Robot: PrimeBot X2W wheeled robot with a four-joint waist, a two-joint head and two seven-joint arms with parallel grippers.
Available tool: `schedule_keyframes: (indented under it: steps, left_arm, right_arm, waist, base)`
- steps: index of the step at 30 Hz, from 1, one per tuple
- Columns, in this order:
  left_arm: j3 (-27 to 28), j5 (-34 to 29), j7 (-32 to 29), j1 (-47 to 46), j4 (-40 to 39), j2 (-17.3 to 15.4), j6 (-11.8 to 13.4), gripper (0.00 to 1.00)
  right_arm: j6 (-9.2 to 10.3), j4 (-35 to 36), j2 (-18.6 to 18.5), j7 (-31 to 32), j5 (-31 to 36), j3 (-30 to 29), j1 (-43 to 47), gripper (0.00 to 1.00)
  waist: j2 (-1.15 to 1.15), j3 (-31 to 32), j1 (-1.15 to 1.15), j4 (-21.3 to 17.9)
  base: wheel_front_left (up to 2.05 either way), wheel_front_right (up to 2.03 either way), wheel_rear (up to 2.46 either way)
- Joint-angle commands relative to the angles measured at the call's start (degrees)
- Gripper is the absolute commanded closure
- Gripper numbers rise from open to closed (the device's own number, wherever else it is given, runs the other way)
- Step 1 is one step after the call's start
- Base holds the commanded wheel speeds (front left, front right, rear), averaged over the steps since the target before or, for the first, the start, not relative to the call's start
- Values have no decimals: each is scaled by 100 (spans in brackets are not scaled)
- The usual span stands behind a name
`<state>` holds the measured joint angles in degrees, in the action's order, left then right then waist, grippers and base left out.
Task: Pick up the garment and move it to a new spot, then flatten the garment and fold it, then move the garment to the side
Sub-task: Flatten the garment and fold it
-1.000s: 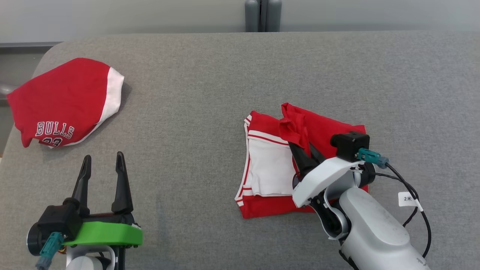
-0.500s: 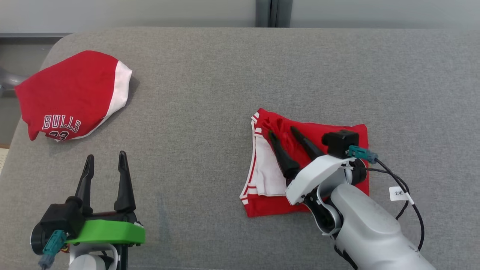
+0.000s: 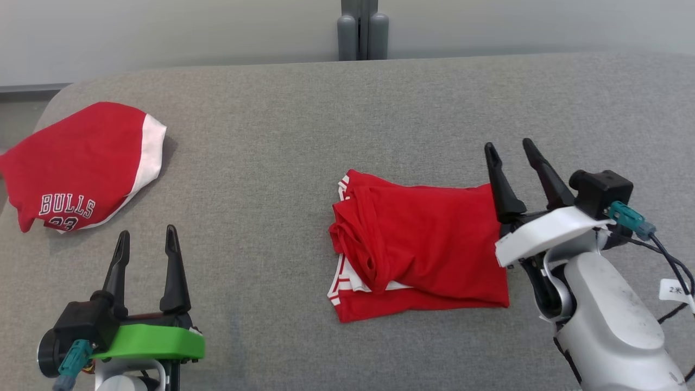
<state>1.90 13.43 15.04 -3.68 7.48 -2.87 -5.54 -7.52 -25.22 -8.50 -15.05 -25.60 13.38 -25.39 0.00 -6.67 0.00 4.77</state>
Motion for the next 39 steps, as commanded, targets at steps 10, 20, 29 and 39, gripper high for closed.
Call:
schedule_keyframes:
  steps: [10, 20, 29, 39]
  left_arm:
    - [83, -98, 17, 157, -16, -6, -46, 0]
    - [87, -115, 17, 262, -15, -6, -64, 0]
    - [27, -121, 17, 295, -46, -6, -33, 0]
    - [-767, -216, 17, 111, 117, -6, -148, 0]
  right_arm:
    - [8, 1153, -186, -16, 534, -479, 1016, 0]
    - [8, 1788, 6, -16, 805, -727, 1836, 0]
    - [8, 1840, 92, -16, 895, -746, 1913, 0]
    - [8, 1837, 118, -16, 1029, -712, 1892, 0]
  waist:
    - [0, 147, 0, -273]
    - [0, 273, 0, -291]
    - [0, 270, 0, -285]
    - [0, 223, 0, -285]
  base:
    - [0, 0, 0]
    - [0, 0, 0]
    - [0, 0, 0]
    - [0, 0, 0]
